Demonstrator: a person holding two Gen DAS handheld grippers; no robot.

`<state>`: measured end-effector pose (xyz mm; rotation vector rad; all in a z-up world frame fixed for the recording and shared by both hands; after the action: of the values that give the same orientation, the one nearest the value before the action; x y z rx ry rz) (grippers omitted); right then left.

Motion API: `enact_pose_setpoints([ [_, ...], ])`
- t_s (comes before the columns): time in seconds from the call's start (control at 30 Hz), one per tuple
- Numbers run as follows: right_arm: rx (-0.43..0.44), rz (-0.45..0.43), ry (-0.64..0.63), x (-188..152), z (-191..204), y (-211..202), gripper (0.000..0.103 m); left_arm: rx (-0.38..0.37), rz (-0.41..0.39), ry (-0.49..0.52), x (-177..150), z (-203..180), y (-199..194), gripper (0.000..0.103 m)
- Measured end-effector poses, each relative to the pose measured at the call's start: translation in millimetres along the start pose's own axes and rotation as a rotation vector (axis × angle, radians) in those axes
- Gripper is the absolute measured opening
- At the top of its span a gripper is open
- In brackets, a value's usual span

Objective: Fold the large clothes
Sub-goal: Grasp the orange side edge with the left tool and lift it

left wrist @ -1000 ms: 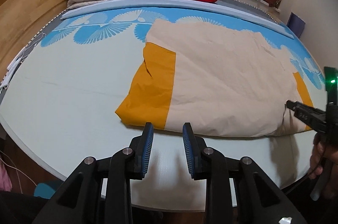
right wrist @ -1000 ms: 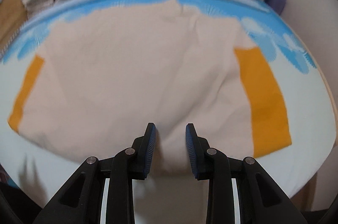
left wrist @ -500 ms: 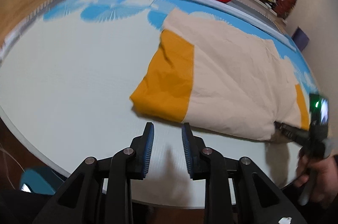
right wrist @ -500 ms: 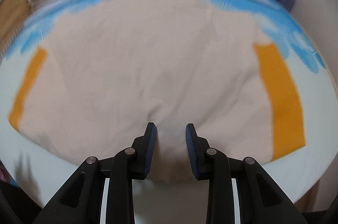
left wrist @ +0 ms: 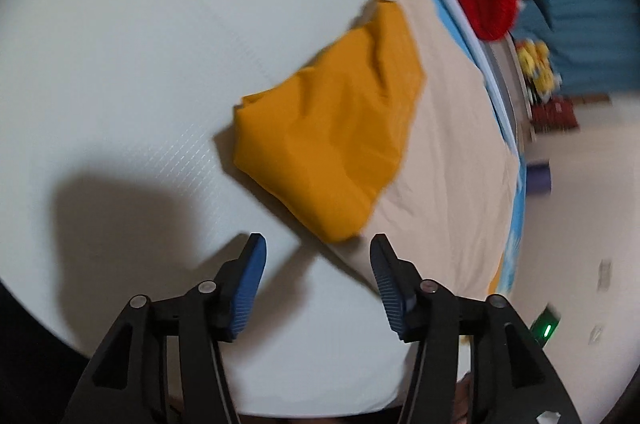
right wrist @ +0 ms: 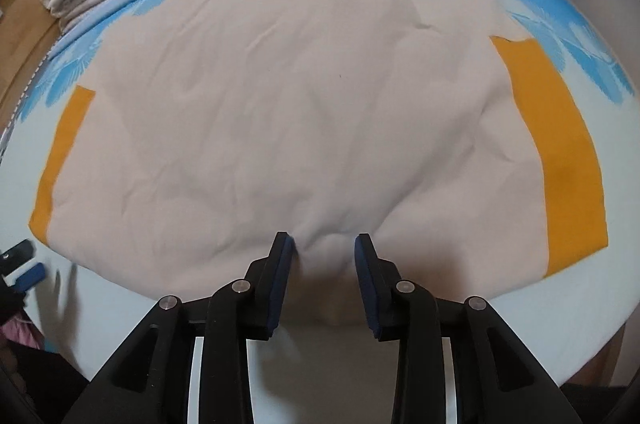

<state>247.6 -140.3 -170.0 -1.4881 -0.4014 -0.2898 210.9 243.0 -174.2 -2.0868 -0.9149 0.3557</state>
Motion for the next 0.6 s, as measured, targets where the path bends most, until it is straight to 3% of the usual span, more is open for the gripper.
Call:
enact_pose_setpoints([
  [0.13,0.002,0.015,0.000,6.0,-6.7,5.4,0.035,-0.056,-0.036,-0.104,7.3,7.3,10.4,0.051],
  [0.33,0.014,0.023,0.020,0.2,-0.2,1.0,0.035,-0.103,-0.105,-0.129,13.0,-3.4,24.2,0.051],
  [0.47,0.015,0.019,0.017,1.5,2.2,3.9,0.035,-0.091,-0.157,-0.120,13.0,-10.9,27.1,0.050],
  [0.6,0.018,0.014,0.019,0.7,-1.2,2.3,0.035,-0.089,-0.157,-0.111,14.9,-15.8,30.2,0.024],
])
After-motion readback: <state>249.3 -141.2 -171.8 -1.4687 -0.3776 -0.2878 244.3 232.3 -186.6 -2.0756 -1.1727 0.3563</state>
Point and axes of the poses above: each gripper's, at about its wrist camera, not at the fingertips, and y roughly the way its jaws point, z to its left, x to its top, the point moved 1 cm from there along y, roughly the way its jaws point, and after that the axes turned 3 degrees about -z, right-handed, at the moved point
